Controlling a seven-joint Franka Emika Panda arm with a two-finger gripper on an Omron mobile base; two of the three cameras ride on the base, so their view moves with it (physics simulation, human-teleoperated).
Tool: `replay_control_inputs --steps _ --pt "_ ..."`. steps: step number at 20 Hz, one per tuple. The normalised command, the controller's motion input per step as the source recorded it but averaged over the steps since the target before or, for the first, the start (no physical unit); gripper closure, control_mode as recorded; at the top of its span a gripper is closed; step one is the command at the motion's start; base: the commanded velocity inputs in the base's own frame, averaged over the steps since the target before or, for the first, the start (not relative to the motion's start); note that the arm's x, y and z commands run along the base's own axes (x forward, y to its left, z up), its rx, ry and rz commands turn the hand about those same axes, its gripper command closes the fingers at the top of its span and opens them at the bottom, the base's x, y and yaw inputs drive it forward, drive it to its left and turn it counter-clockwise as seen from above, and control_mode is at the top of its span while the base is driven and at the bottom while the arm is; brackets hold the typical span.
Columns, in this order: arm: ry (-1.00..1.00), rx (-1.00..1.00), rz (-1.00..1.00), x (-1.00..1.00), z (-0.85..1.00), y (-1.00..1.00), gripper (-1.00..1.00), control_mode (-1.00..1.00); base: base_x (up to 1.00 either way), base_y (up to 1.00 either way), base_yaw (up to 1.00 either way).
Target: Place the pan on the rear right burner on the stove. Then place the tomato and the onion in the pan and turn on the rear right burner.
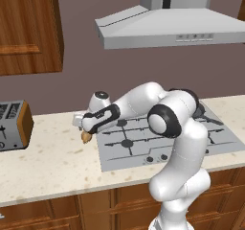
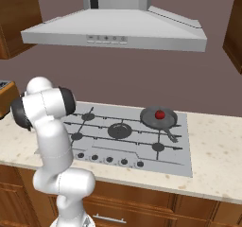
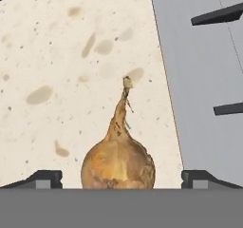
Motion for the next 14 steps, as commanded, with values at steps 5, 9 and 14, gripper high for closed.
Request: replay_control_inputs --steps 5,9,14 --pt "0.02 0.00 0.00 0.13 -0.13 0.16 -1.00 -1.00 0.00 0.00 0.00" --pt "0.03 0.00 0.00 0.00 -0.16 0.16 -1.00 -1.00 0.00 0.00 0.00" --pt "0.01 0.00 0.00 -0.02 -0.06 0.02 -1.00 -1.00 0.00 0.00 0.00"
